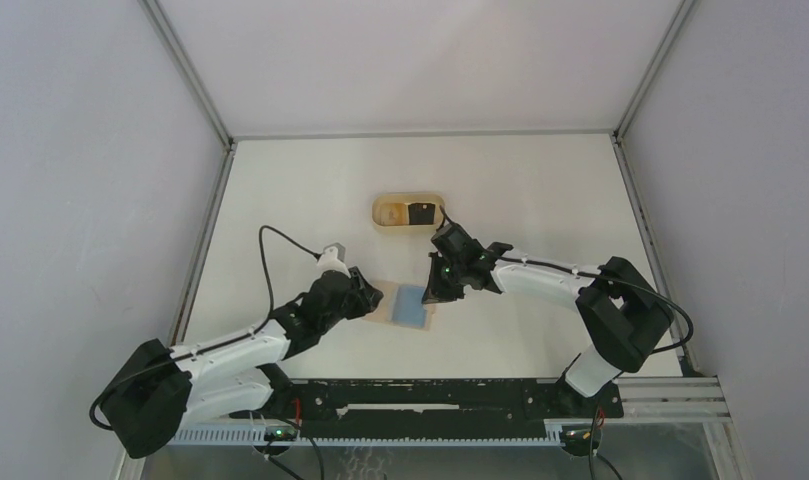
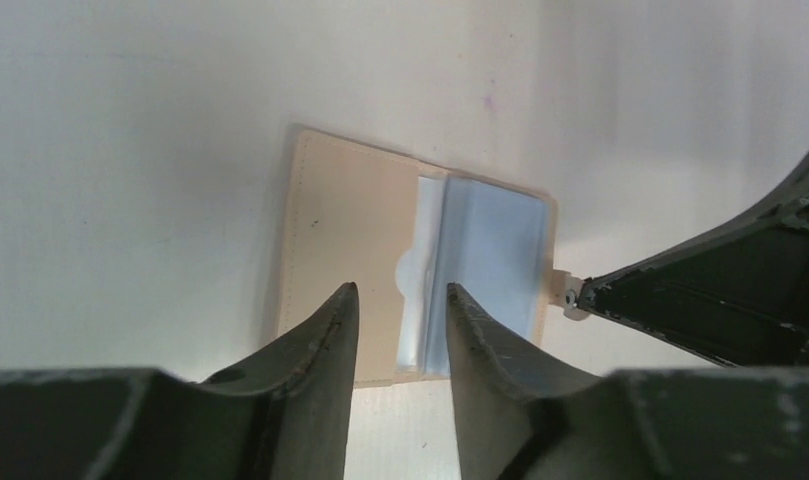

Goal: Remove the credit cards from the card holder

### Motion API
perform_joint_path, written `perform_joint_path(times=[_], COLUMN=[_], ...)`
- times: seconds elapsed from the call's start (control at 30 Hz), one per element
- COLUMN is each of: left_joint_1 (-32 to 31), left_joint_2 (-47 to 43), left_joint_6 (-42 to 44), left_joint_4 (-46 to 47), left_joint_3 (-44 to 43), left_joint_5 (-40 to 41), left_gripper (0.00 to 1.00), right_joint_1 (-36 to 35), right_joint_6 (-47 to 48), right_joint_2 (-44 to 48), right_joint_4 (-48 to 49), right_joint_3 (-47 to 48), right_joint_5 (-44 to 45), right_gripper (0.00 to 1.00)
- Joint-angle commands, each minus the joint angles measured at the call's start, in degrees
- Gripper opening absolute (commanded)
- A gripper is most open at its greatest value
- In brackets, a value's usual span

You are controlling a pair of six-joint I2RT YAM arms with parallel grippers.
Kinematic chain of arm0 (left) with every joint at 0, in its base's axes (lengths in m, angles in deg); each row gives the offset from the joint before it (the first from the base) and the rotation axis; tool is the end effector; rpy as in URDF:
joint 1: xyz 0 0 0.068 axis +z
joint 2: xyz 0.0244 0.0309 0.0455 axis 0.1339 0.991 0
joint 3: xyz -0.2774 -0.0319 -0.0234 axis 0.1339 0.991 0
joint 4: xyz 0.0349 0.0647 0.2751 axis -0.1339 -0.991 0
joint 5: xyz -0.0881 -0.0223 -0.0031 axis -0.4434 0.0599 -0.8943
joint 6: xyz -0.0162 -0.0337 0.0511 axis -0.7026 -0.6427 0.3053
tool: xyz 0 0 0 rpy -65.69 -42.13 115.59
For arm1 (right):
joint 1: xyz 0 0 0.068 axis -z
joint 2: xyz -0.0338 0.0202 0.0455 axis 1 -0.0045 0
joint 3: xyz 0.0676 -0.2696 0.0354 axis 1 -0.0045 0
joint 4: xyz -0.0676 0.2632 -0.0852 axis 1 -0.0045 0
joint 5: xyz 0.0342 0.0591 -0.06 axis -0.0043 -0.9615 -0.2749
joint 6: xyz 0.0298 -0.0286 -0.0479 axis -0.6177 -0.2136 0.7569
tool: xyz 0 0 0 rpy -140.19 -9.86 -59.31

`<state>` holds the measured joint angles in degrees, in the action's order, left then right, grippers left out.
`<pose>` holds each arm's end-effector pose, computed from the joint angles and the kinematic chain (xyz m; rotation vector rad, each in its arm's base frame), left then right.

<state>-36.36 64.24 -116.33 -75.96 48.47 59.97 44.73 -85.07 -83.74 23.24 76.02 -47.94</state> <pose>0.1688 -0.1481 0.1468 -0.2693 2.2381 -0.6866 0.2335 0.2452 0.1614 -0.0678 2.7823 0.7241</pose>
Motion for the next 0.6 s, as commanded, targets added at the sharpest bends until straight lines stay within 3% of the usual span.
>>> perform_joint_path(times=[0.0, 0.23, 0.57], left_joint_1=[1.0, 9.3, 10.9], left_joint_2=[-0.6, 0.9, 13.6], left_joint_6=[2.2, 4.5, 2.0], left_joint_4=[-1.6, 0.2, 21.8], left_joint_3=[-2.5, 0.8, 5.9], left_joint_5=[3.2, -4.4, -20.8], left_gripper=[0.47, 0.54, 0.59], right_joint_1=[0.4, 1.2, 2.0], right_joint_6=[1.7, 2.3, 2.7], right_joint_2=[0.4, 1.5, 2.9], right_joint_4=[1.0, 1.0, 1.3], right_joint_3=[1.8, 0.6, -1.1], right_joint_5=[-0.4, -0.8, -1.1], right_gripper=[0.00, 0.00, 0.00])
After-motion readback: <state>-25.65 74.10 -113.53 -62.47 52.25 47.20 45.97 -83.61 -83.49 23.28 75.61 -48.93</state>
